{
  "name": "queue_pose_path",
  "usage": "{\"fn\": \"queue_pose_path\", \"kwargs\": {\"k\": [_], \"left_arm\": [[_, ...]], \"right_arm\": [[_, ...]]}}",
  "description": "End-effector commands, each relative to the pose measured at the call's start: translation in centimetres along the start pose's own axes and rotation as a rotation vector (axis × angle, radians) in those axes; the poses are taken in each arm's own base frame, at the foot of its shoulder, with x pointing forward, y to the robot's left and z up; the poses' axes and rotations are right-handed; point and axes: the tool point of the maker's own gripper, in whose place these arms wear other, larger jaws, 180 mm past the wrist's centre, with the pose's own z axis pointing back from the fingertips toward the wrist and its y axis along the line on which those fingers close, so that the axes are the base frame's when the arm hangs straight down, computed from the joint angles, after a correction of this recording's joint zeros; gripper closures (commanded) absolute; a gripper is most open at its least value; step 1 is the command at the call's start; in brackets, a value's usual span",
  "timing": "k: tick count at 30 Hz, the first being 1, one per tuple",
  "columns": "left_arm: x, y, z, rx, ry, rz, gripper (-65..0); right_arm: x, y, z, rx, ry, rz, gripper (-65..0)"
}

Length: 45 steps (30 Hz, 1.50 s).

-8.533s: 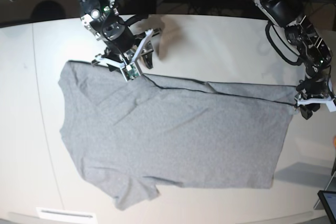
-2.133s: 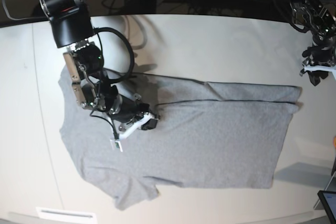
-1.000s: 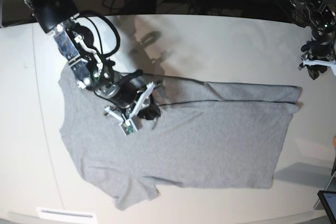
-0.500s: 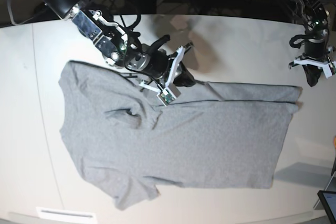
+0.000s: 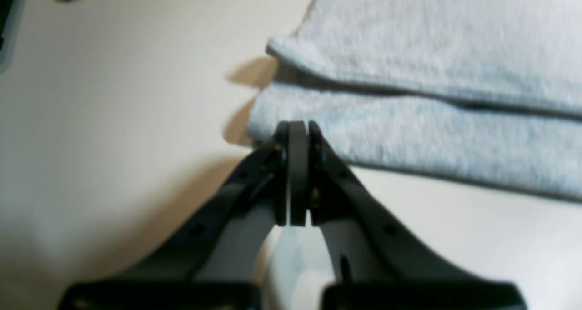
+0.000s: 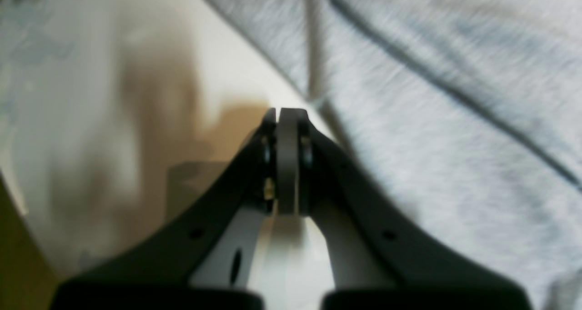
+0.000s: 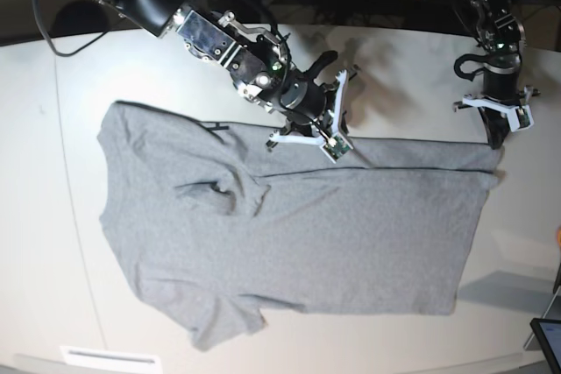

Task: Fold the T-shirt properly

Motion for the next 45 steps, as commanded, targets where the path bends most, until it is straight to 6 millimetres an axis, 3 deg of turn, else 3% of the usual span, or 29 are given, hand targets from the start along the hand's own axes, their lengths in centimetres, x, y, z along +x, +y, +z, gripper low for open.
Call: {"fn": "queue_pose_path", "kwargs": {"k": [1, 6, 14, 20, 31, 36, 39, 42, 45], "left_arm": [[2.4, 0.9, -0.2, 0.012, -0.081, -0.003, 0.0], [3.6, 1.1, -0.3, 0.015, -0.14, 0.006, 0.0], [3.2, 1.2, -2.1, 0.019, -0.124, 0.028, 0.0], [4.3, 2.1, -2.8, 0.027, -0.136, 0.011, 0.0], [-0.4, 3.2, -3.5, 0.068, 0.0, 0.075, 0.0], [-1.7, 1.7, -3.8, 0.003, 0.089, 0.103, 0.0], [-1.3, 1.2, -3.6, -0.018, 0.104, 0.084, 0.0], [-0.5, 0.2, -2.0, -0.051, 0.12, 0.054, 0.0], [0.9, 0.5, 0.0, -0.045, 0.107, 0.114, 0.0]], "right_arm": [[2.3, 0.2, 0.2, 0.0, -0.062, 0.004, 0.0], [3.0, 0.9, -0.1, 0.012, -0.074, -0.004, 0.0], [4.0, 1.6, -1.2, 0.02, -0.071, -0.007, 0.0], [4.5, 1.9, -1.3, 0.025, -0.079, -0.006, 0.0], [4.8, 1.9, -1.4, 0.024, -0.083, -0.001, 0.0], [4.8, 1.9, -1.4, 0.024, -0.083, -0.001, 0.0], [4.7, 1.9, -1.4, 0.025, -0.082, -0.002, 0.0], [4.3, 1.7, -1.5, 0.021, -0.07, -0.002, 0.0], [3.5, 1.6, -1.9, 0.016, -0.048, -0.004, 0.0]]}}
